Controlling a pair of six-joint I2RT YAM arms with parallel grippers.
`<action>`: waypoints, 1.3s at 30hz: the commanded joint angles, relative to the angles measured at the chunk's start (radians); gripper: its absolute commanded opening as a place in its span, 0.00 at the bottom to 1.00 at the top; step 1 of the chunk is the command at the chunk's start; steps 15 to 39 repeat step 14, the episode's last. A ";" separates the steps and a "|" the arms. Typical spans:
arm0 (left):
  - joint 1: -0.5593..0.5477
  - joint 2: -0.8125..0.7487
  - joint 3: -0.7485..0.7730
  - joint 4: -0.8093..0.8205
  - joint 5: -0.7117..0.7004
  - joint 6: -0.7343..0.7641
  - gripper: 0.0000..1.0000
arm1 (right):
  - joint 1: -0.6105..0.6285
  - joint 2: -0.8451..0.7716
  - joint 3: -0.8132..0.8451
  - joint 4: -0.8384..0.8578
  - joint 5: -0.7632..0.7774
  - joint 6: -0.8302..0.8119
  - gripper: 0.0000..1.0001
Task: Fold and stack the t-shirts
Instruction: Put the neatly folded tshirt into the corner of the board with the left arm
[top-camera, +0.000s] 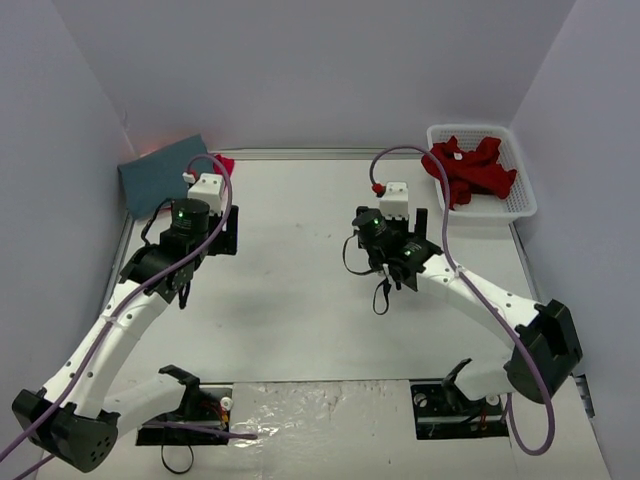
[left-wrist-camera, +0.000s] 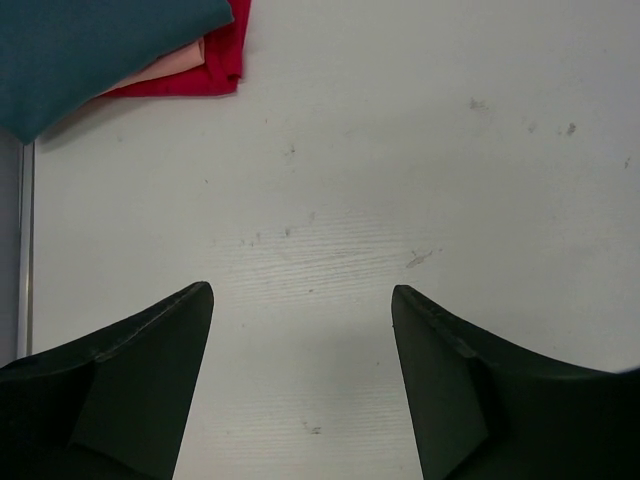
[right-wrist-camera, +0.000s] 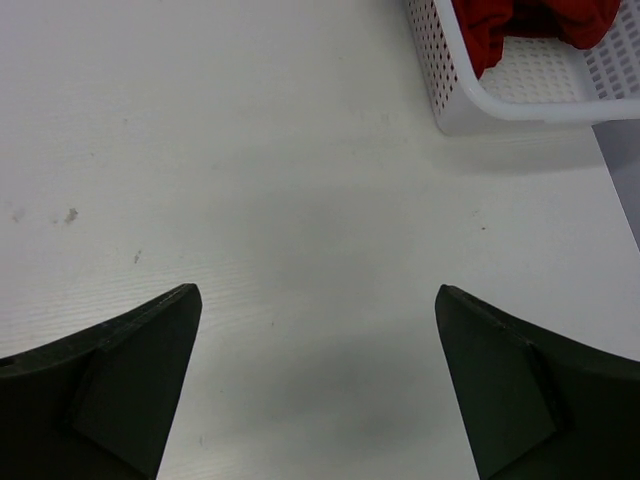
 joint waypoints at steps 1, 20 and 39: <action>0.006 -0.018 -0.003 -0.008 -0.014 0.024 0.71 | -0.011 -0.091 -0.052 0.054 0.041 0.018 1.00; 0.053 0.029 -0.005 0.018 0.133 -0.007 0.71 | -0.025 -0.232 -0.178 0.150 0.032 0.039 1.00; 0.053 0.029 -0.005 0.018 0.133 -0.007 0.71 | -0.025 -0.232 -0.178 0.150 0.032 0.039 1.00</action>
